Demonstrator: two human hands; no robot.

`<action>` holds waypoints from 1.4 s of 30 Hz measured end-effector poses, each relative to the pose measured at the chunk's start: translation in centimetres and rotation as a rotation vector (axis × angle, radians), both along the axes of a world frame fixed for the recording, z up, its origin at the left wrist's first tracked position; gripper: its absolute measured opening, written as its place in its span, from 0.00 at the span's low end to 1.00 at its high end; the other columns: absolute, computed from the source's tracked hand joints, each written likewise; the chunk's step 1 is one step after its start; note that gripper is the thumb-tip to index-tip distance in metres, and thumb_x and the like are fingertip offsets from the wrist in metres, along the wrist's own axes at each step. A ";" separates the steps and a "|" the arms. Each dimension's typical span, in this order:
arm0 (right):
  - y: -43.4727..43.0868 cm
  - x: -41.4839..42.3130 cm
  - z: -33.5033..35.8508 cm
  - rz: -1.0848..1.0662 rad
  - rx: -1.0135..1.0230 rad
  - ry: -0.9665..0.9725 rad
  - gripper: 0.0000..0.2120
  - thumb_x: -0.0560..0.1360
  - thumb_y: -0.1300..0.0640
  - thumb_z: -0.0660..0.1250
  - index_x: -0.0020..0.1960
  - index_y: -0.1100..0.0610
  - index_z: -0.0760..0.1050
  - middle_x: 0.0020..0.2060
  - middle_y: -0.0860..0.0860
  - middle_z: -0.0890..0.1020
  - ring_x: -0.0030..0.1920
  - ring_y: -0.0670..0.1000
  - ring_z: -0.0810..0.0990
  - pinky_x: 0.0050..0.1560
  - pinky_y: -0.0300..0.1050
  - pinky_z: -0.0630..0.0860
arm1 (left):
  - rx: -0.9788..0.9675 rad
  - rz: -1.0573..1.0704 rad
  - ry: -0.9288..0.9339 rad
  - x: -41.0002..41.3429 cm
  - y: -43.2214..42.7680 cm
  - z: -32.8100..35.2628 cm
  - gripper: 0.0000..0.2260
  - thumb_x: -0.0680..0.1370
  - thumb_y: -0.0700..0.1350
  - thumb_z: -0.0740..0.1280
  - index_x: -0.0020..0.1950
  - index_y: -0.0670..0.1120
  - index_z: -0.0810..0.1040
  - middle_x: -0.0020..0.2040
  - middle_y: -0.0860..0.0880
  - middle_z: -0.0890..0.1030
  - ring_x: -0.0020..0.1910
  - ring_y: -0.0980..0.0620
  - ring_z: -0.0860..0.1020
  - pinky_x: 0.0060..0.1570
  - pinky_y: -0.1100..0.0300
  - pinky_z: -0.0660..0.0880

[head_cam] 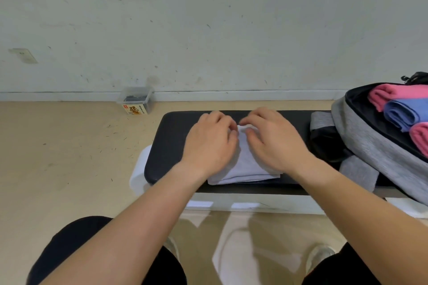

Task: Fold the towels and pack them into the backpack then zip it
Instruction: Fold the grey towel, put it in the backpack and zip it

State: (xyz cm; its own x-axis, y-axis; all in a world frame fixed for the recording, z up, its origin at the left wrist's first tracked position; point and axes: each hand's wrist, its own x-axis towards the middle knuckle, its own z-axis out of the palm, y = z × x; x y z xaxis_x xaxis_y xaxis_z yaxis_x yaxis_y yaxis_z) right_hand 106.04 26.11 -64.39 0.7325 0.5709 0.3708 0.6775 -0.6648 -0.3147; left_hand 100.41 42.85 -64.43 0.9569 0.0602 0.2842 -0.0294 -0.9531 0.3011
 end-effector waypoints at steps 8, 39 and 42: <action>0.7 1.7 -4.9 0.029 -0.387 0.286 0.34 0.79 0.37 0.36 0.80 0.50 0.39 0.79 0.46 0.39 0.78 0.45 0.35 0.78 0.52 0.38 | 0.128 0.041 0.344 0.9 -0.3 -5.3 0.27 0.84 0.57 0.42 0.82 0.50 0.42 0.82 0.50 0.41 0.80 0.49 0.39 0.78 0.44 0.44; -0.2 8.0 0.2 -0.093 0.246 0.723 0.08 0.72 0.63 0.71 0.48 0.55 0.76 0.38 0.56 0.84 0.35 0.53 0.85 0.32 0.45 0.80 | -0.639 0.190 0.206 5.8 3.8 0.1 0.09 0.73 0.39 0.73 0.48 0.50 0.77 0.40 0.49 0.83 0.34 0.53 0.84 0.42 0.50 0.83; -0.5 8.3 0.4 -0.083 0.368 0.829 0.09 0.71 0.65 0.72 0.50 0.57 0.79 0.42 0.59 0.85 0.38 0.55 0.86 0.40 0.50 0.84 | -0.687 0.167 0.216 5.7 4.3 0.0 0.11 0.70 0.38 0.73 0.48 0.51 0.79 0.42 0.49 0.84 0.42 0.49 0.84 0.45 0.46 0.83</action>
